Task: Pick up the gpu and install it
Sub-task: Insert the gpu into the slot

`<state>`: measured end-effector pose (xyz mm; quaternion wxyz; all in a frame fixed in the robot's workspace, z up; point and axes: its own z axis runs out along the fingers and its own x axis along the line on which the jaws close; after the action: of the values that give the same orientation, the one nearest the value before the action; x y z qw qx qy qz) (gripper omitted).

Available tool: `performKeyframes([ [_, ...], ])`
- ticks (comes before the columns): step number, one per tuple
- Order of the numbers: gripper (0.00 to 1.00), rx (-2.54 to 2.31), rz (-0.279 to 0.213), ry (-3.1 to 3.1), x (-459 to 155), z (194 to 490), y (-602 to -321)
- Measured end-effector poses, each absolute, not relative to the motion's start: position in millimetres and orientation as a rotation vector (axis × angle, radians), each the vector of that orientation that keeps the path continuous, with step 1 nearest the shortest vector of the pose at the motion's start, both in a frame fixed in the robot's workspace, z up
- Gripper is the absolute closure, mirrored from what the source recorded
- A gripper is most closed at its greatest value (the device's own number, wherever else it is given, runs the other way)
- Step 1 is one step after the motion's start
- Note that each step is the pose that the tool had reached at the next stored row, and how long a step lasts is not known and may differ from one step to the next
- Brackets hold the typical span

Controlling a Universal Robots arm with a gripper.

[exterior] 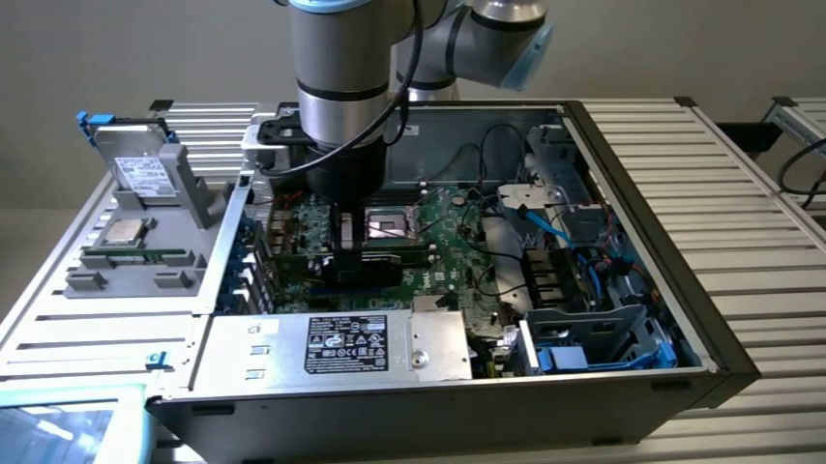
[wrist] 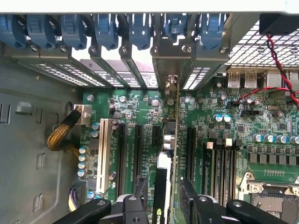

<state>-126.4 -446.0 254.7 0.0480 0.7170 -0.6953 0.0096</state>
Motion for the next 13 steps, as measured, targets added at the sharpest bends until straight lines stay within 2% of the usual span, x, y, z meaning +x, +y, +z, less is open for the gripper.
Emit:
performKeyframes([
  [3, 0.58, 2.186, 0.029, -2.120, -126.4, 254.7, -446.0],
  [7, 0.71, 2.186, 0.029, -2.120, -126.5, 254.8, -446.0],
  [13, 0.71, 2.186, 0.029, -2.120, -126.5, 254.7, -446.0],
])
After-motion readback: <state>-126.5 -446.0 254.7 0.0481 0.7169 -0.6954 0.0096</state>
